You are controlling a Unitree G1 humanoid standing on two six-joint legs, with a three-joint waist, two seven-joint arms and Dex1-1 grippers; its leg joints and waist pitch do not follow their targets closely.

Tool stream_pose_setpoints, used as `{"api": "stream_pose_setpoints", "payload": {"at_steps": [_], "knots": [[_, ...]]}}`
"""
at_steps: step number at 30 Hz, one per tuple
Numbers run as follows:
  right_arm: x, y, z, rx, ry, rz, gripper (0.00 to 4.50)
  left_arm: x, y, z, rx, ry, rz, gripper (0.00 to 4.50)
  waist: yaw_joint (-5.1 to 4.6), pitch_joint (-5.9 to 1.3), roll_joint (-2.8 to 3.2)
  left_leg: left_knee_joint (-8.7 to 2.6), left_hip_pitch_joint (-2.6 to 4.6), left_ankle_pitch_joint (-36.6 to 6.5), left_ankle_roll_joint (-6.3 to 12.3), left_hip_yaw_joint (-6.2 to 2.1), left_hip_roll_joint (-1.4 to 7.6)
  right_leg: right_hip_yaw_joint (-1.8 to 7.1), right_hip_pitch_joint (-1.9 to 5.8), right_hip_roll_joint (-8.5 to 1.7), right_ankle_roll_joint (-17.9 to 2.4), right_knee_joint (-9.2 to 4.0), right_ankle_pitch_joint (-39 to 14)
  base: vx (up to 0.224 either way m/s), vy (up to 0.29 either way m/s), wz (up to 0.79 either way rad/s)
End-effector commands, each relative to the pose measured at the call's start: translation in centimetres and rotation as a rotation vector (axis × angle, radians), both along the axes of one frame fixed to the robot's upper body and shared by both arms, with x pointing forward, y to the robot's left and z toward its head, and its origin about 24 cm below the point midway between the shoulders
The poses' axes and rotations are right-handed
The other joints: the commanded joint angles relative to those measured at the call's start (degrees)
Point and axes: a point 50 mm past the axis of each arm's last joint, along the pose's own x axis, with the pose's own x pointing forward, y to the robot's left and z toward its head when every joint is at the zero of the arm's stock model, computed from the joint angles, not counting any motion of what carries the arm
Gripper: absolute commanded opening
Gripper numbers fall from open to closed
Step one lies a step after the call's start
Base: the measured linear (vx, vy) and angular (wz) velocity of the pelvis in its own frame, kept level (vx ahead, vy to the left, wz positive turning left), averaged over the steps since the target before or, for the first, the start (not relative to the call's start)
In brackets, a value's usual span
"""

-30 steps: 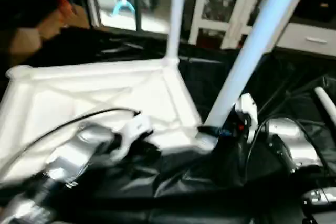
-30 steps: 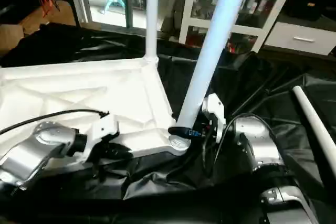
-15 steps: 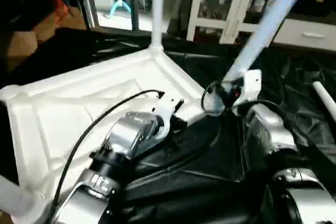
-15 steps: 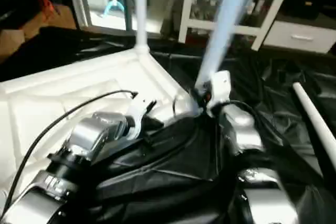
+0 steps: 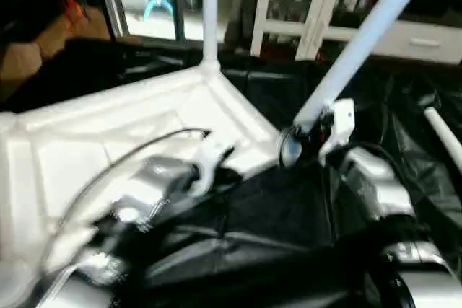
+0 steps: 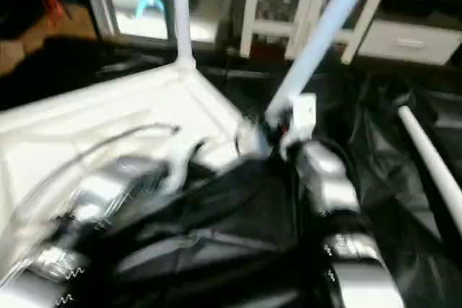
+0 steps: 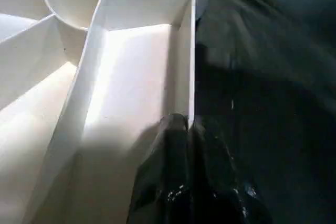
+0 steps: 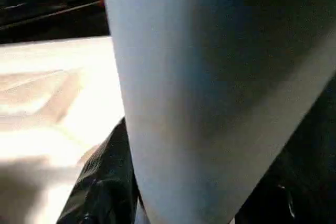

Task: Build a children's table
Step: Insert table leg to table base

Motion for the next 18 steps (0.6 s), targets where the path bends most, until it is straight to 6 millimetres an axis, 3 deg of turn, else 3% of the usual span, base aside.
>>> {"api": "stream_pose_setpoints", "payload": {"at_steps": [1,2,3,4,8,12,18], "knots": [[-6.2,1.4,-7.7,-0.072,0.436,0.409,1.85,-2.6,-1.0,1.9,-0.14,-0.02,-0.324,0.0,0.23,-1.14,0.76,-3.25,-0.78,-2.8,6.58,-1.74,3.11,2.77,1.56,-4.87,-15.2,-3.3,7.6,0.0,0.0,0.0],[-6.2,1.4,-7.7,-0.072,0.436,0.409,1.85,-2.6,-1.0,1.9,-0.14,-0.02,-0.324,0.0,0.2,-1.17,0.86,-3.06,-0.76,-1.7,8.03,-1.73,3.17,2.75,1.6,-4.91,-15.9,-2.94,11.1,0.0,0.0,0.0],[-6.4,0.9,-7.6,-0.086,0.434,0.445,1.85,-3.1,-0.7,2.0,-0.149,0.0,-0.368,0.0,0.27,-1.22,0.97,-2.88,-0.31,-0.1,8.77,-1.51,3.22,2.9,1.37,-4.89,-16.6,-2.68,14.4,0.056,-0.017,0.03],[-6.8,-0.3,-7.2,-0.121,0.401,0.522,1.85,-3.8,0.1,2.1,-0.135,0.041,-0.415,0.0,0.34,-1.32,1.12,-2.72,-0.19,1.4,9.32,-1.54,3.22,2.81,1.45,-4.83,-17.3,-2.28,16.8,0.056,-0.017,0.03],[-7.0,-2.4,-6.7,-0.249,0.338,0.61,1.85,-3.9,1.3,1.9,-0.098,0.05,-0.42,0.0,0.97,-1.66,0.95,-2.19,0.18,7.3,10.35,-1.51,3.19,2.79,1.73,-4.47,-17.9,-1.25,26.6,0.04,-0.005,0.02],[-7.3,-3.4,-6.1,-0.245,0.334,0.664,1.85,-4.1,2.0,1.8,-0.094,0.062,-0.433,0.0,1.13,-1.73,0.7,-2.18,0.22,7.4,10.0,-1.49,3.06,2.73,2.12,-4.25,-17.5,-1.15,27.8,0.0,0.0,0.0],[-8.2,-3.7,-6.5,-0.227,0.364,0.72,1.85,-4.4,2.3,1.9,-0.098,0.076,-0.447,0.0,1.89,-1.69,0.73,-2.16,0.25,5.6,9.04,-1.37,3.24,2.62,2.14,-4.33,-16.9,-1.22,24.9,0.0,0.0,0.0]]}}
